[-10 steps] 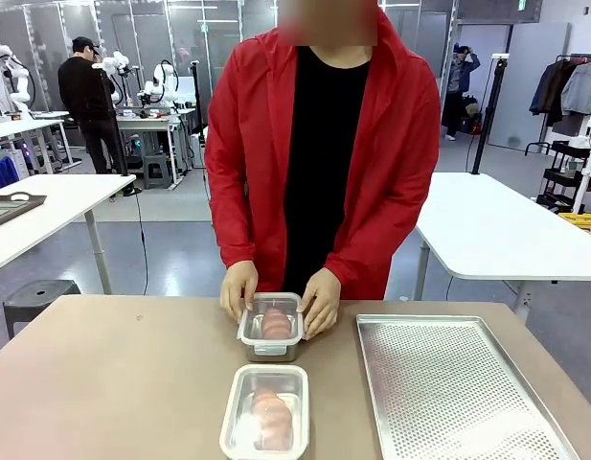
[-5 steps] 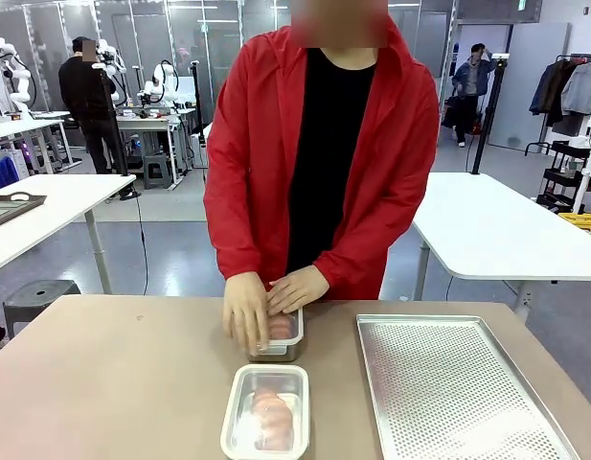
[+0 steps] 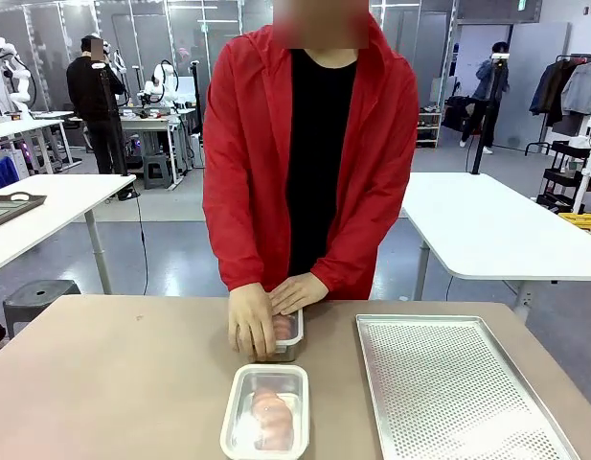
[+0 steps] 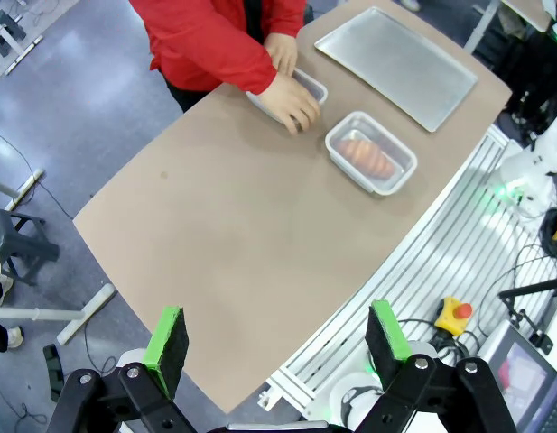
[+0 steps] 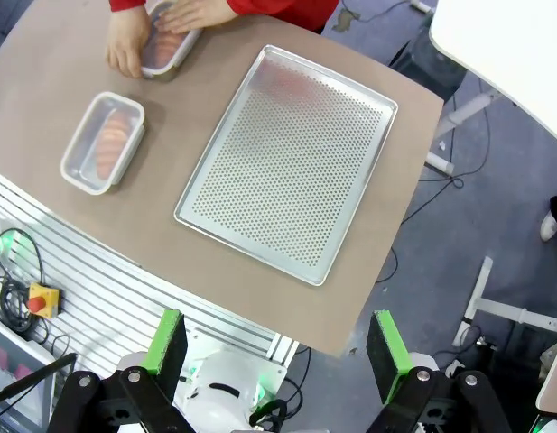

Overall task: Place the bread into the airtight container.
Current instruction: Pick up a Butter Roll and place it into an empty Airtight Container.

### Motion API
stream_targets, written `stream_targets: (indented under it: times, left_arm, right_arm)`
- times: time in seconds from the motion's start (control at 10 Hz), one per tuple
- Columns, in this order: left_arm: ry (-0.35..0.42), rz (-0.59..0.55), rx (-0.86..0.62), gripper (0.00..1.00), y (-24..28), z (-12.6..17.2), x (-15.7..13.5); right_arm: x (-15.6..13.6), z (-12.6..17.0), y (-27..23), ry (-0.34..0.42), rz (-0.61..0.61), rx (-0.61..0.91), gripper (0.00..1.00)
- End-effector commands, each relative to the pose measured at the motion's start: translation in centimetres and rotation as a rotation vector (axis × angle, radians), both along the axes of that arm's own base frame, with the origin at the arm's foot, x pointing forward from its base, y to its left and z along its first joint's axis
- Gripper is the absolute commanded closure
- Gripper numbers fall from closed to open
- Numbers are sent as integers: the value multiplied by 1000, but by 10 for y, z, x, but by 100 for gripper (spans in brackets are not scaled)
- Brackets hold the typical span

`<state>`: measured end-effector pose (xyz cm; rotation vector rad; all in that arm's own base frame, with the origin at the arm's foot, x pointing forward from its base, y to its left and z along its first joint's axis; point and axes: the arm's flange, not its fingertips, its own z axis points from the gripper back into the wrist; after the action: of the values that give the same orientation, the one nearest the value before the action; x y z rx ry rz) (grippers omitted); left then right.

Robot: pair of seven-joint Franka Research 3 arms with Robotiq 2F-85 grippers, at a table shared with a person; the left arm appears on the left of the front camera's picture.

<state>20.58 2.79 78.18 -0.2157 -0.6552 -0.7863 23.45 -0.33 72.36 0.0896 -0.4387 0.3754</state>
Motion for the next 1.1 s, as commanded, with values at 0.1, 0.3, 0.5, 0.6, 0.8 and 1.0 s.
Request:
stream_targets:
  times: [0.1, 0.3, 0.5, 0.6, 0.8, 1.0]
  left_arm:
    - [-1, -5, 0, 0, -1, 1, 0]
    - [-1, -5, 0, 0, -1, 1, 0]
    - [-1, -5, 0, 0, -1, 1, 0]
    - [-1, -5, 0, 0, -1, 1, 0]
    - [-1, -5, 0, 0, -1, 1, 0]
    - [-1, -5, 0, 0, -1, 1, 0]
  right_arm:
    - [1, 1, 0, 4, -2, 2, 0]
    - [1, 1, 0, 4, -2, 2, 0]
    - [1, 1, 0, 4, -2, 2, 0]
    - [1, 1, 0, 4, -2, 2, 0]
    - [1, 1, 0, 4, -2, 2, 0]
    - [1, 1, 0, 4, -2, 2, 0]
